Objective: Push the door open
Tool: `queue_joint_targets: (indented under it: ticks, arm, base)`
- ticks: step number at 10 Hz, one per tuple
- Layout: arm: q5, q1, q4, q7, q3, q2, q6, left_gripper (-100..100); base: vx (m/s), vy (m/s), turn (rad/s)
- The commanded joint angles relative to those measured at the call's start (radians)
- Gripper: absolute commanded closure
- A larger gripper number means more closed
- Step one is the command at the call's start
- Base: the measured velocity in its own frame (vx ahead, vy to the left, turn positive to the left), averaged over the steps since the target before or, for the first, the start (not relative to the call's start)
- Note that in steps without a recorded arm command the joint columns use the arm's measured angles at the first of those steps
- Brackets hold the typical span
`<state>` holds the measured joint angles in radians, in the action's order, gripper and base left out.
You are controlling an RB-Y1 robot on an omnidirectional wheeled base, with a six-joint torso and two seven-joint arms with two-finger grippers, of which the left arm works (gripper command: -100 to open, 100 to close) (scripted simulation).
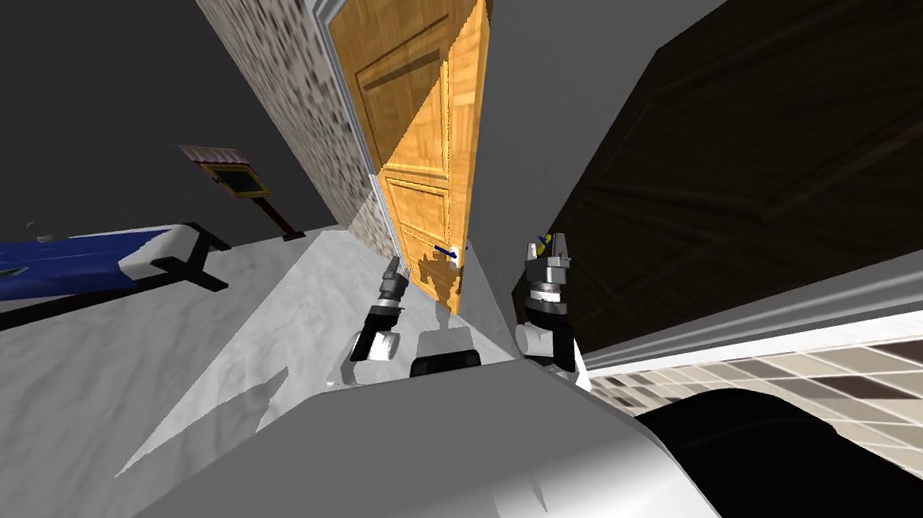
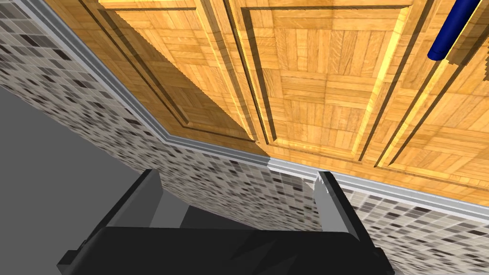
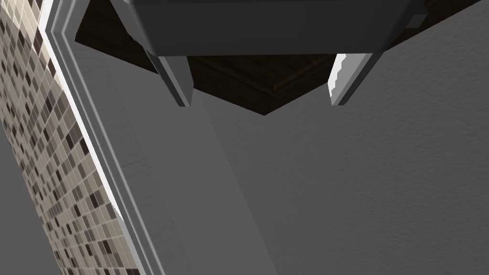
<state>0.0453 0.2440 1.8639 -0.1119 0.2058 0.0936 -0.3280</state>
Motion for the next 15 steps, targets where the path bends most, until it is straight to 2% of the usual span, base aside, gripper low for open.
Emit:
queue_joint_targets:
  ticks: [1,5,6,7,15]
  arm:
    - [-0.001,-0.018,-0.045,-0.007,0.018,0.009,0.0,-100]
    - [-0.001,-0.062,-0.135,-0.02,0.067,0.023,0.011,-100]
    - [-0.001,-0.083,-0.18,-0.025,0.091,0.029,0.017,-100]
    - [-0.001,-0.083,-0.18,-0.025,0.091,0.029,0.017,-100]
    - [0.0,-0.166,-0.353,-0.048,0.185,0.05,0.039,-100]
  base:
    - [0.085,0.086,-0.149]
    - [0.073,0.088,-0.127]
    - [0.105,0.128,-0.222]
    - [0.092,0.095,-0.113]
    - [0.071,0.082,-0.125]
